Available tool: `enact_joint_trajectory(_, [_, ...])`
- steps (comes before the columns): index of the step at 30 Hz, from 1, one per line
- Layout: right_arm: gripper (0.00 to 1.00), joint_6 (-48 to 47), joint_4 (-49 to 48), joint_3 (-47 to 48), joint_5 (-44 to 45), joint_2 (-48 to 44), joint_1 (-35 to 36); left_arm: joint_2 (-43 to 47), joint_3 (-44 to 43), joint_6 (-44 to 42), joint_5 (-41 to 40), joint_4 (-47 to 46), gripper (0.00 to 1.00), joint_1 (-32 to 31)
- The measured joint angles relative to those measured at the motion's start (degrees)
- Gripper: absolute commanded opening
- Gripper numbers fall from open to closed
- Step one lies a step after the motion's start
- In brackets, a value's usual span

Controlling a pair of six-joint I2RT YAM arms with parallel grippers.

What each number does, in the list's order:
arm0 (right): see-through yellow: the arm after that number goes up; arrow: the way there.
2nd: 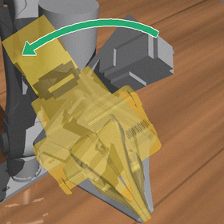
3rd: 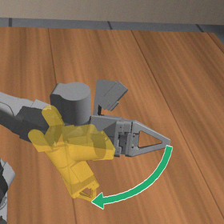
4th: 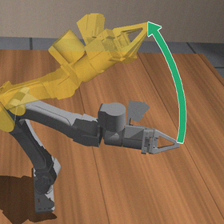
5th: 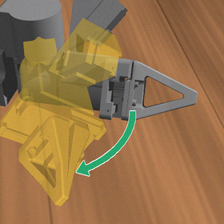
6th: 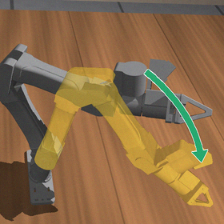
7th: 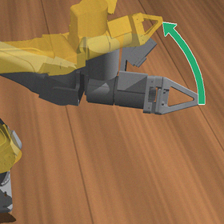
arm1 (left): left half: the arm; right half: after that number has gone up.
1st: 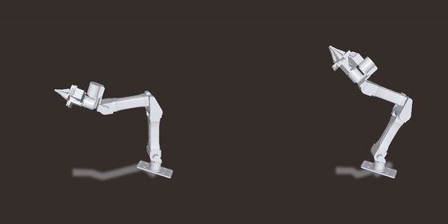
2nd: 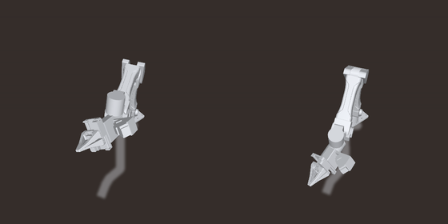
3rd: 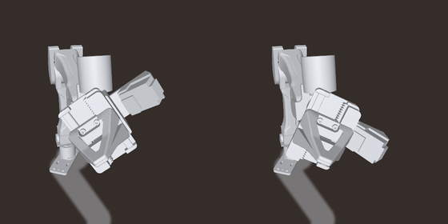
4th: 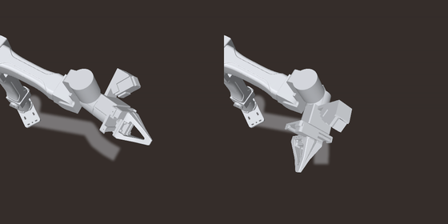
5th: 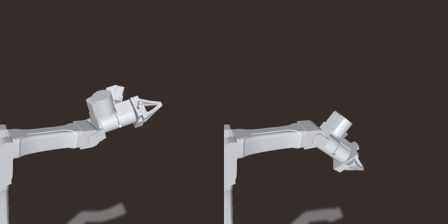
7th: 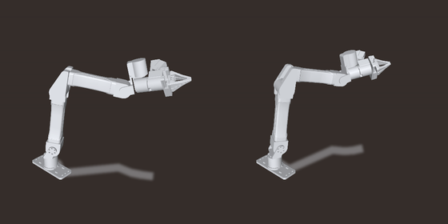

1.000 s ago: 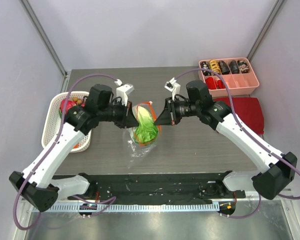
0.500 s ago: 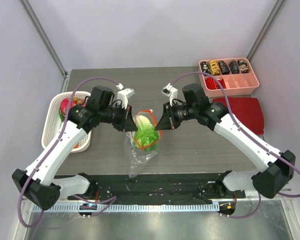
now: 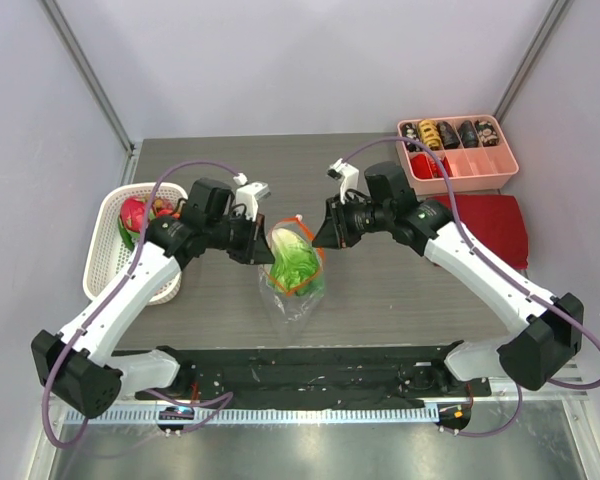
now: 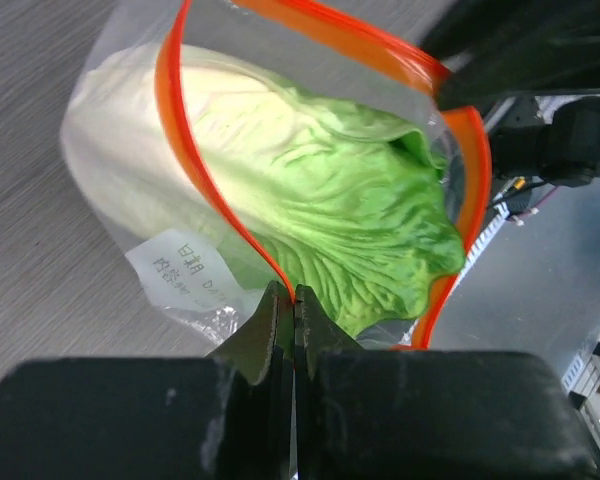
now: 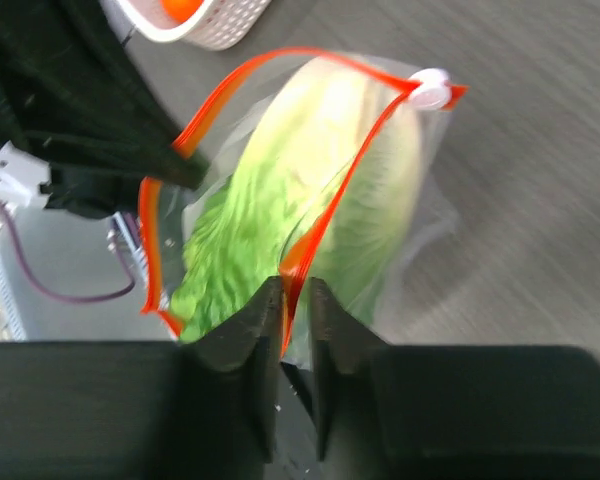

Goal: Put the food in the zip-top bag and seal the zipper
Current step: Adjust the fake vegetable in the zipper food storage bag.

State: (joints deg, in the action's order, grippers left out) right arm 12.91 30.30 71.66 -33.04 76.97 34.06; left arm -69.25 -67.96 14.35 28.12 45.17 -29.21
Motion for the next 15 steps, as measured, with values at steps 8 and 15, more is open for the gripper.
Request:
enact_joint_trajectory(8, [0.29, -2.6, -2.4, -0.2, 6.7, -0.3, -0.4, 0.2, 2.0, -1.1, 4.3, -5.1, 0.0, -0.7])
enact_joint_trajectory(15, [0.15, 2.9, -11.9, -2.4, 7.7, -2.6, 2.5, -0.4, 2.5, 0.7, 5.0, -7.5, 0.0, -0.7])
